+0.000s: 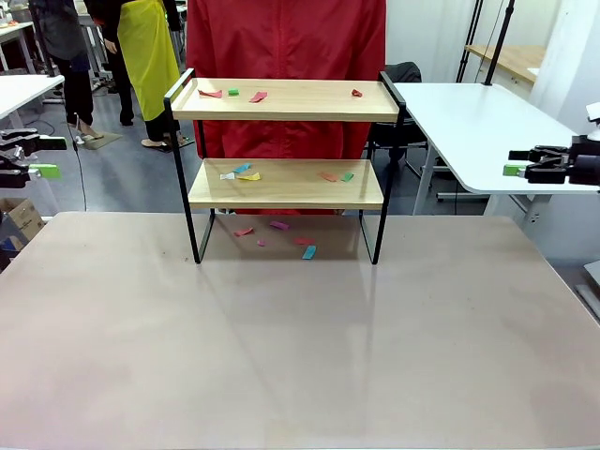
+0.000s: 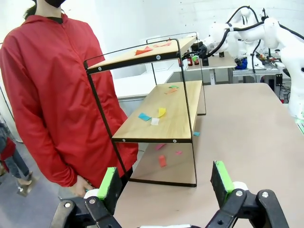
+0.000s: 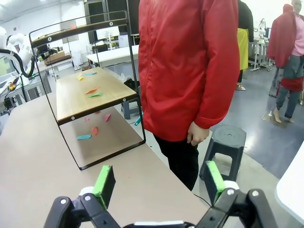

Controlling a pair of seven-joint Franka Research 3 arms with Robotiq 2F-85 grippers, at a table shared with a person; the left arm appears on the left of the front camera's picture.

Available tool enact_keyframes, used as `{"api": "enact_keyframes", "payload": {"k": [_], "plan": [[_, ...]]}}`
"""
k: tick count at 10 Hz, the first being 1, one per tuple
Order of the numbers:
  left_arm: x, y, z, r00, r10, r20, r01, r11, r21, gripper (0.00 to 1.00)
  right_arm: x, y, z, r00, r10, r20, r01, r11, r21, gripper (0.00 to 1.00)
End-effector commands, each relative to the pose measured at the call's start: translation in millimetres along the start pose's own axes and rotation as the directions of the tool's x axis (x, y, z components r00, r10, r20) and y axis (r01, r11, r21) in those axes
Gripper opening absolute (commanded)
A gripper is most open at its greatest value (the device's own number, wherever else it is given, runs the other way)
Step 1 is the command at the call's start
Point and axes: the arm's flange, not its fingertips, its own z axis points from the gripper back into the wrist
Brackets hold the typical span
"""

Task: Clean the shelf.
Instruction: Pick up the Duster handed by the human.

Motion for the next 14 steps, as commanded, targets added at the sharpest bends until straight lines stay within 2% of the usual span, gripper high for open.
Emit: {"api": "enact_keyframes", "payload": {"k": [1,14], "plan": [[-0.9,-1.1,-0.3,1.000,0.001,-0.007,-0.001,1.000,-0.009,1.00,0.6,0.2,-0.1,1.000,-0.003,0.007,0.003,1.000,-0.001,1.00],[-0.9,-1.1,-0.3,1.000,0.001,-0.007,-0.001,1.000,-0.009,1.00,0.6,0.2,-0.1,1.000,-0.003,0.007,0.003,1.000,-0.001,1.00]]}}
